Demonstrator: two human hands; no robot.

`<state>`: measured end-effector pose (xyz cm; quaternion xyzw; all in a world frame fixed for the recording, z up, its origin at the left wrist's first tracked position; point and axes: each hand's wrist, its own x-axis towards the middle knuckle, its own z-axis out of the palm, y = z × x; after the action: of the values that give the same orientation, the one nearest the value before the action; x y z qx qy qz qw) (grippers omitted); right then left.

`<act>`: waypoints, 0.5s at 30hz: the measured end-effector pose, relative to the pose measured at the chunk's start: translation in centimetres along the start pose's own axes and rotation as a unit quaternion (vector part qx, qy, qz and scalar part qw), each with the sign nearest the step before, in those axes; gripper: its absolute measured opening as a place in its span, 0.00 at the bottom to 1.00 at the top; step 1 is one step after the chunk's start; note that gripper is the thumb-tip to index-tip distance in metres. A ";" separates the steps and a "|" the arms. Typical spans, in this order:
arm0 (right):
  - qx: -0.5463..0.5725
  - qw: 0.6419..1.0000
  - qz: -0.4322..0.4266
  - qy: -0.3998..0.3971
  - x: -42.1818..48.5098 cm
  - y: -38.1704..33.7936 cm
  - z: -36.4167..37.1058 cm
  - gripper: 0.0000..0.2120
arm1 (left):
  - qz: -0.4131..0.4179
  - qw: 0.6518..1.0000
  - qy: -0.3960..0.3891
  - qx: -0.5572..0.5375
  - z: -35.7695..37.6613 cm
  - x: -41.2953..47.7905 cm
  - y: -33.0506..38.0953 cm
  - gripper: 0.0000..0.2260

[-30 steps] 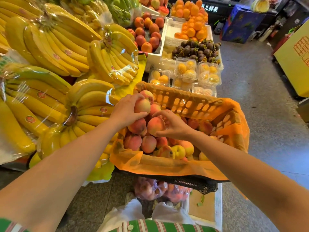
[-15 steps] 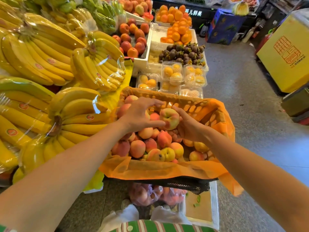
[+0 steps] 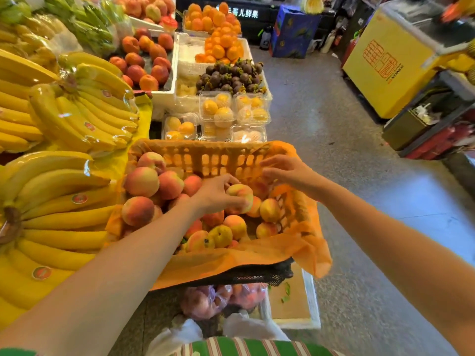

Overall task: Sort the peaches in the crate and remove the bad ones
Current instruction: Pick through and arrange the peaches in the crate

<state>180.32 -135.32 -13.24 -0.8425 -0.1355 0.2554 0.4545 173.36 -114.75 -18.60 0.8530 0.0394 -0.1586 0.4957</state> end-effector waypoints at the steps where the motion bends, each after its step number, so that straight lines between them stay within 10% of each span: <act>1: -0.011 0.998 -0.022 0.049 -0.2 1.0 -1.3 0.09 | -0.007 1.000 -0.008 0.004 0.9 0.6 0.1 0.20; 4: -0.093 0.987 -0.036 0.126 -0.6 4.4 -4.1 0.11 | -0.026 0.998 -0.036 0.046 3.3 2.5 0.5 0.20; 11: 0.023 0.997 0.073 0.001 -2.1 7.7 -4.3 0.23 | -0.063 0.938 -0.168 0.297 7.8 6.1 0.2 0.31; 15: 0.069 0.994 0.085 -0.029 -1.9 7.7 -4.8 0.22 | -0.105 0.948 -0.212 0.213 9.1 6.7 -0.7 0.35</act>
<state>181.40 -143.78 -16.87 -0.8099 -0.0588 0.3262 0.4840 177.41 -122.79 -25.37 0.8765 -0.0124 -0.3916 0.2797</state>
